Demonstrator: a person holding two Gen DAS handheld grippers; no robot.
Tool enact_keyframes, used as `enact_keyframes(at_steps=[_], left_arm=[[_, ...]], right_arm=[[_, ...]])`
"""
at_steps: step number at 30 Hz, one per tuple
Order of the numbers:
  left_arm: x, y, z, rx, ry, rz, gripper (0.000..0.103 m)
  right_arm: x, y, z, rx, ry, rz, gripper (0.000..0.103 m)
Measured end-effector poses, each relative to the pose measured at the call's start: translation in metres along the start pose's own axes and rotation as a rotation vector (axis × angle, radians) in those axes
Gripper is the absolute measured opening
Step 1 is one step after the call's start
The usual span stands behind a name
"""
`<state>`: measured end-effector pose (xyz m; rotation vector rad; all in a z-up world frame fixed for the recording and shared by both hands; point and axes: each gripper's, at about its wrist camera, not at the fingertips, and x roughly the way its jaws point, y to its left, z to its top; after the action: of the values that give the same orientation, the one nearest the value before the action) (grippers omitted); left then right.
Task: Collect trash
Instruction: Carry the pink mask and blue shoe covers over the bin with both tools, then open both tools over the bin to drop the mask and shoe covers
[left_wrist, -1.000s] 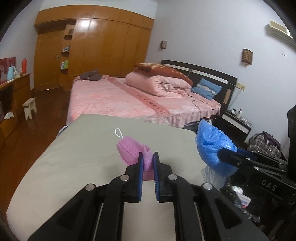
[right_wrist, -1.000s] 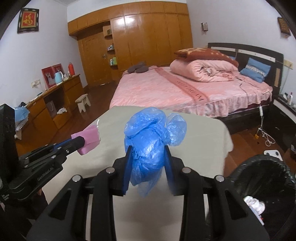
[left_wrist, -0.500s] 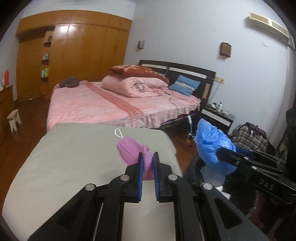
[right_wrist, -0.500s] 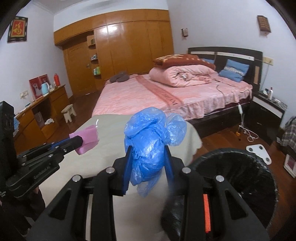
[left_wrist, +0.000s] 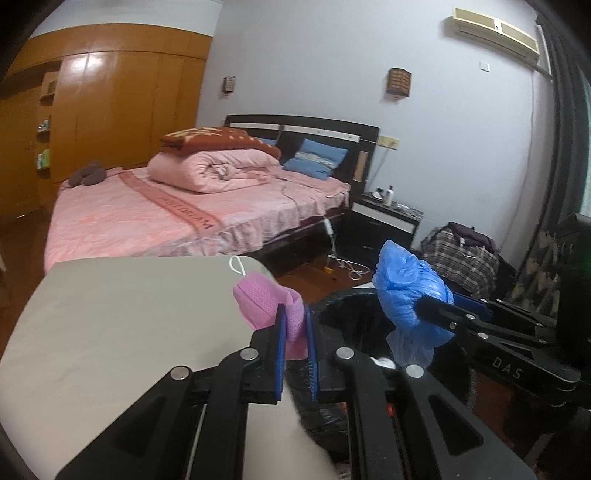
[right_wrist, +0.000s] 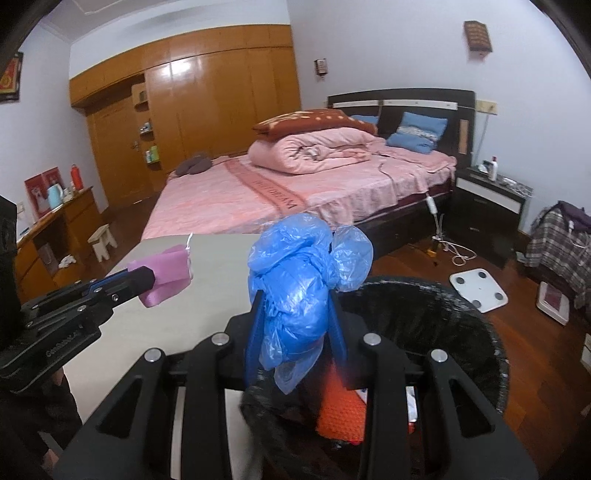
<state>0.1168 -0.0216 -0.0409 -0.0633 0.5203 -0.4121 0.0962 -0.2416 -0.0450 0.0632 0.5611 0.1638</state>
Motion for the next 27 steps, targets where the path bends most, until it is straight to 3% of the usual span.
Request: enact_keyframes(at_steps=[27], left_arm=[[0.072,-0.088,-0.001,0.093,0.058,-0.210,0.010]], right_arm=[[-0.009,-0.091,-0.027,0.109,0.025,-0.169,0.031]])
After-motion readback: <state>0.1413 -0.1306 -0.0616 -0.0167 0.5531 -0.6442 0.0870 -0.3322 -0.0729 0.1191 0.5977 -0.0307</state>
